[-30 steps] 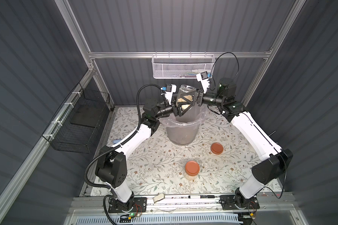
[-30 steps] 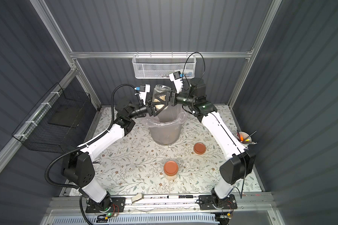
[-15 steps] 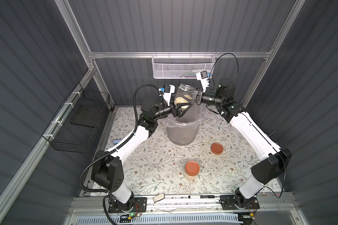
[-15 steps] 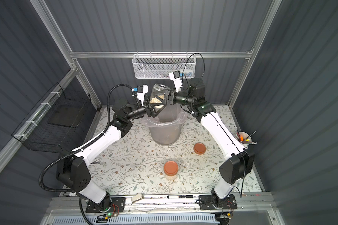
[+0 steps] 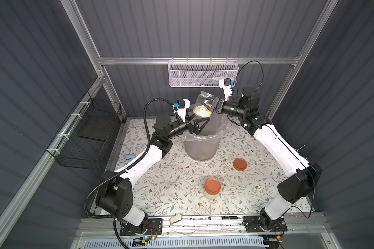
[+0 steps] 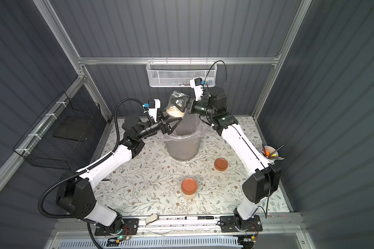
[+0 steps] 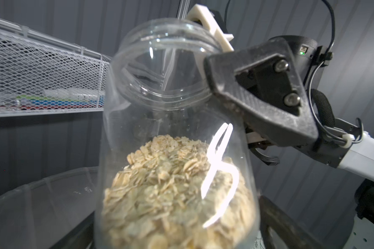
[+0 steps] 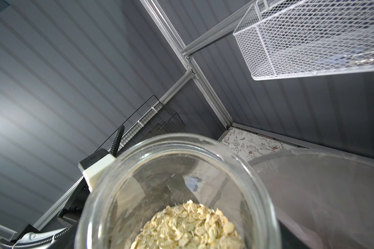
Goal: Empty expired oatmeal from jars
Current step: Pour the expired oatmeal into the trash bin.
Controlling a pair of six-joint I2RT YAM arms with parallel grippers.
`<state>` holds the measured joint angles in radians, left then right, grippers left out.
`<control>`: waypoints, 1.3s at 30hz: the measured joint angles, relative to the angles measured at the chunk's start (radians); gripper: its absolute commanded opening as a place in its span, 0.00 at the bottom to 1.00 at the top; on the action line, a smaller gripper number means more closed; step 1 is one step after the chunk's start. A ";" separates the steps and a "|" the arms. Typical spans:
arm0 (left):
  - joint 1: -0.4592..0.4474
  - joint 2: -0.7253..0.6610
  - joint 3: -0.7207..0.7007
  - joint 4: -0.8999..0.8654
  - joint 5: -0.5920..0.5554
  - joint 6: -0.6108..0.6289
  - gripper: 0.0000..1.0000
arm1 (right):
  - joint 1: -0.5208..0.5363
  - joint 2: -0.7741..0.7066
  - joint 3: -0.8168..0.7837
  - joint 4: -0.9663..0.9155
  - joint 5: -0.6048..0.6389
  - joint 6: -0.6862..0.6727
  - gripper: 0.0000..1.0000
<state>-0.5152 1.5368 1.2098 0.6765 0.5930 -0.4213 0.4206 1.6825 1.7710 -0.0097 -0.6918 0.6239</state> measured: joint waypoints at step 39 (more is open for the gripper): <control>0.004 0.222 -0.064 0.666 -0.122 -0.171 1.00 | 0.021 0.000 -0.124 0.175 0.090 0.187 0.41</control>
<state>-0.5114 1.7588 1.1458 1.3422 0.4706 -0.5926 0.4412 1.6821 1.6470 0.1654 -0.6014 0.8108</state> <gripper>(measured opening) 0.997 0.857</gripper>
